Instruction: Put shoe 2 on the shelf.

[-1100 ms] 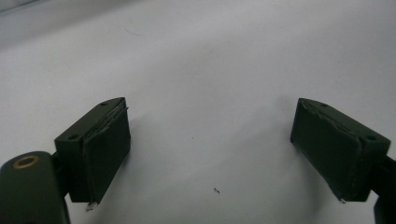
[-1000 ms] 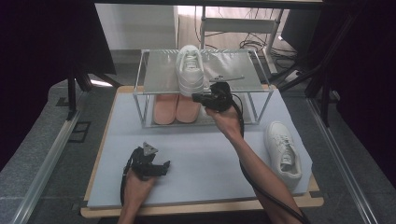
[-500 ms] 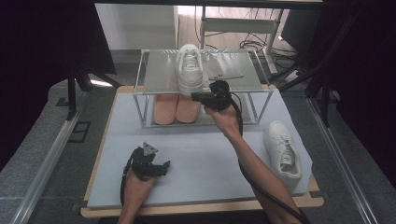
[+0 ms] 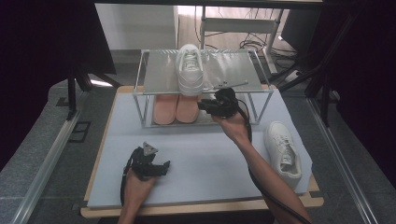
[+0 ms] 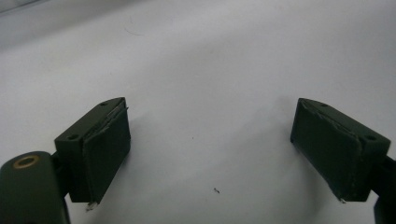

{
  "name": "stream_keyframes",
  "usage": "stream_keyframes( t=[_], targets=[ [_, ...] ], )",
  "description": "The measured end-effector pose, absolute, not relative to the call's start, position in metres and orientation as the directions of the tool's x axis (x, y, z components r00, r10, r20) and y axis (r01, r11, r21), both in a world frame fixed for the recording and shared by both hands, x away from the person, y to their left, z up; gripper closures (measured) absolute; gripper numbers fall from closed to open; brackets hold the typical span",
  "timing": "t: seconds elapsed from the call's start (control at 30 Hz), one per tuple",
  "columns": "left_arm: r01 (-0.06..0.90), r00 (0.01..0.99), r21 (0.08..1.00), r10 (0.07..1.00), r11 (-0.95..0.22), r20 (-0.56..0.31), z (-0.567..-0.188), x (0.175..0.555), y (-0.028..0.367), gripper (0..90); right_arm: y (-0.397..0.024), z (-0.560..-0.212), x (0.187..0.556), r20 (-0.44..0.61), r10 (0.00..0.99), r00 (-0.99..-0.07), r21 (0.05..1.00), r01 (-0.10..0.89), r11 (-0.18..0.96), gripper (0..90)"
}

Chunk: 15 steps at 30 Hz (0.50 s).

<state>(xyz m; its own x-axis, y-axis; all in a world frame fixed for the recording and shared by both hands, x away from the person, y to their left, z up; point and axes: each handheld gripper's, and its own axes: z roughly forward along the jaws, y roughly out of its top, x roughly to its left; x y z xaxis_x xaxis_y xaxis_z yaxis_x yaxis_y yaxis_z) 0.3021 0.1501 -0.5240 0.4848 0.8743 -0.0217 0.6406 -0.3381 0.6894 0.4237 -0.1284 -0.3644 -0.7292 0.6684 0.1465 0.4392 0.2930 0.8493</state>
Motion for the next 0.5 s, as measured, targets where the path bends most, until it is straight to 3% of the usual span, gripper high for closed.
stream_keyframes(
  t=[0.27,0.5],
  targets=[
    [0.641,0.485,0.688,0.874,-0.340,-0.020,-0.524,0.302,0.150,12.3,-0.132,-0.370,0.411,0.073,0.661,-0.747,0.841,0.403,0.362,54.2],
    [0.641,0.484,0.689,0.875,-0.338,-0.021,-0.524,0.302,0.150,12.3,-0.140,-0.379,0.402,0.060,0.644,-0.762,0.824,0.402,0.400,45.2]
  ],
)
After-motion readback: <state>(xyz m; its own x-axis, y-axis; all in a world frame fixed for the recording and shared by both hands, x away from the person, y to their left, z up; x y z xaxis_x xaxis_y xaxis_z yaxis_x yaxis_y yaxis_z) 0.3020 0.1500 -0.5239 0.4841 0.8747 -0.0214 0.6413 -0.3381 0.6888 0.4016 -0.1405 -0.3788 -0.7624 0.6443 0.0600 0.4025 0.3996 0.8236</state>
